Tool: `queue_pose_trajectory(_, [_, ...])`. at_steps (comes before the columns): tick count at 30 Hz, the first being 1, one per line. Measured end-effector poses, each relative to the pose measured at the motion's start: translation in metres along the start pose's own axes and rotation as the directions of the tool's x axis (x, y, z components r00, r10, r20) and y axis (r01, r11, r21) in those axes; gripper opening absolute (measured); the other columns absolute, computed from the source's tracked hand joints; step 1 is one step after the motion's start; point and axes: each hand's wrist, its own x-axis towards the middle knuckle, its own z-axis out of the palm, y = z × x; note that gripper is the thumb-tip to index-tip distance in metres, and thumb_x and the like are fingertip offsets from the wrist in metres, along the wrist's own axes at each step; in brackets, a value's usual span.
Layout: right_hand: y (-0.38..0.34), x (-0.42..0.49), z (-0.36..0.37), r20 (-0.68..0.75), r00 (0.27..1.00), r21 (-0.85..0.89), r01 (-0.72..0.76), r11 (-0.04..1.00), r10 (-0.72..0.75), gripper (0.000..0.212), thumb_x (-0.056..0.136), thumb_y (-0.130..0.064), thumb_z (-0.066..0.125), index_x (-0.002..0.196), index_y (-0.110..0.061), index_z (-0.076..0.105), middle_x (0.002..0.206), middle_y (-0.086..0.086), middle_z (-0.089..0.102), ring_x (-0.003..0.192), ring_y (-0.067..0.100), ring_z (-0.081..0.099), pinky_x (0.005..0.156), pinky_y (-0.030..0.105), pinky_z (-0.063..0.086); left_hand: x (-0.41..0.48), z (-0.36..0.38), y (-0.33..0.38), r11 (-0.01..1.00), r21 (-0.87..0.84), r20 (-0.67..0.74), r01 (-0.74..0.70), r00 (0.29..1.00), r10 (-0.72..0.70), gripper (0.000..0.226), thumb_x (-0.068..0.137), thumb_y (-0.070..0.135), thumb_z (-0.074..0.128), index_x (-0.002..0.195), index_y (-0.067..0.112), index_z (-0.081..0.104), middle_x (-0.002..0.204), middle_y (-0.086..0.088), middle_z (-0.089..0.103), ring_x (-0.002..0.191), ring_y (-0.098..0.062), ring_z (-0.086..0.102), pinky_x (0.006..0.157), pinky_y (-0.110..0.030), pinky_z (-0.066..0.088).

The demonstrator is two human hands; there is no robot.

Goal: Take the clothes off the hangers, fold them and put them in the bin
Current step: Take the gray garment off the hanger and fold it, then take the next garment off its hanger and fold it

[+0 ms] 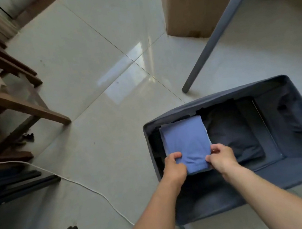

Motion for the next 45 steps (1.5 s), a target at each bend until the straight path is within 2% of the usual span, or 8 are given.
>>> queue_pose_trajectory(3, [0.001, -0.001, -0.002, -0.006, 1.000, -0.030, -0.003, 1.000, 0.003, 0.034, 0.078, 0.015, 0.056, 0.109, 0.002, 0.064, 0.091, 0.011, 0.065, 0.086, 0.030, 0.063, 0.087, 0.047, 0.055, 0.000, -0.005, 0.002, 0.999, -0.015, 0.039, 0.034, 0.999, -0.033, 0.052, 0.085, -0.006, 0.050, 0.130, 0.021, 0.053, 0.135, -0.006, 0.050, 0.107, -0.021, 0.054, 0.089, -0.026, 0.047])
queue_pose_trajectory(9, [-0.014, -0.031, -0.018, -0.026, 1.000, -0.053, -0.018, 0.998, 0.017, 0.043, 0.082, 0.003, 0.063, 0.124, -0.002, 0.058, 0.117, 0.015, 0.062, 0.108, 0.031, 0.060, 0.093, 0.034, 0.046, -0.029, -0.015, 0.025, 0.996, 0.050, 0.112, 0.068, 0.991, -0.073, 0.052, 0.094, 0.004, 0.054, 0.143, 0.019, 0.043, 0.150, -0.005, 0.038, 0.130, -0.022, 0.044, 0.101, -0.027, 0.038])
queue_pose_trajectory(12, [-0.030, -0.062, -0.033, -0.010, 0.999, -0.032, -0.047, 0.998, 0.047, 0.039, 0.082, -0.001, 0.063, 0.121, -0.002, 0.060, 0.114, 0.015, 0.063, 0.103, 0.031, 0.061, 0.093, 0.039, 0.050, -0.062, -0.017, 0.048, 0.994, 0.020, 0.092, 0.111, 0.989, -0.113, 0.046, 0.093, 0.009, 0.057, 0.138, 0.017, 0.048, 0.143, -0.008, 0.045, 0.123, -0.024, 0.050, 0.102, -0.032, 0.043])
queue_pose_trajectory(16, [-0.071, -0.135, -0.072, 0.155, 0.984, 0.140, -0.106, 0.984, 0.084, 0.021, 0.092, -0.001, 0.052, 0.110, -0.007, 0.059, 0.084, 0.010, 0.058, 0.064, 0.018, 0.053, 0.054, 0.029, 0.046, -0.135, -0.024, 0.091, 0.974, -0.182, 0.181, 0.135, 0.978, -0.102, 0.035, 0.096, 0.012, 0.055, 0.131, 0.013, 0.055, 0.113, -0.005, 0.057, 0.099, -0.019, 0.056, 0.079, -0.029, 0.048])
queue_pose_trajectory(22, [-0.139, -0.248, -0.154, 0.213, 0.976, 0.297, -0.019, 0.955, -0.047, 0.016, 0.095, -0.003, 0.048, 0.096, -0.013, 0.060, 0.076, 0.007, 0.060, 0.060, 0.016, 0.056, 0.056, 0.026, 0.043, -0.263, -0.043, 0.183, 0.901, -0.431, 0.159, 0.048, 0.987, 0.024, 0.020, 0.098, 0.005, 0.049, 0.115, 0.011, 0.057, 0.095, -0.006, 0.061, 0.079, -0.015, 0.059, 0.069, -0.025, 0.051])
queue_pose_trajectory(27, [-0.177, -0.344, -0.229, 0.217, 0.952, 0.418, 0.108, 0.902, -0.214, 0.014, 0.097, -0.010, 0.051, 0.098, -0.018, 0.062, 0.089, 0.008, 0.068, 0.074, 0.019, 0.064, 0.061, 0.026, 0.048, -0.374, -0.049, 0.242, 0.883, -0.463, 0.223, -0.075, 0.955, 0.198, 0.023, 0.099, 0.009, 0.050, 0.120, 0.010, 0.059, 0.093, -0.005, 0.067, 0.083, -0.016, 0.064, 0.077, -0.028, 0.055])
queue_pose_trajectory(37, [-0.208, -0.492, -0.367, -0.013, 0.940, 0.579, 0.286, 0.764, -0.342, 0.016, 0.099, -0.010, 0.048, 0.107, -0.012, 0.062, 0.087, 0.007, 0.068, 0.072, 0.018, 0.064, 0.060, 0.024, 0.048, -0.551, -0.026, 0.320, 0.852, -0.484, 0.379, -0.199, 0.830, 0.409, 0.018, 0.099, 0.010, 0.050, 0.113, 0.010, 0.062, 0.095, -0.010, 0.070, 0.084, -0.019, 0.067, 0.072, -0.029, 0.055])
queue_pose_trajectory(45, [-0.197, -0.595, -0.453, -0.349, 0.857, 0.576, 0.516, 0.634, -0.379, 0.017, 0.099, -0.013, 0.050, 0.109, -0.012, 0.065, 0.093, 0.011, 0.073, 0.079, 0.022, 0.068, 0.065, 0.029, 0.052, -0.667, 0.004, 0.358, 0.821, -0.415, 0.557, -0.393, 0.604, 0.571, 0.021, 0.099, 0.011, 0.052, 0.116, 0.011, 0.064, 0.104, -0.012, 0.073, 0.091, -0.023, 0.069, 0.086, -0.036, 0.055])
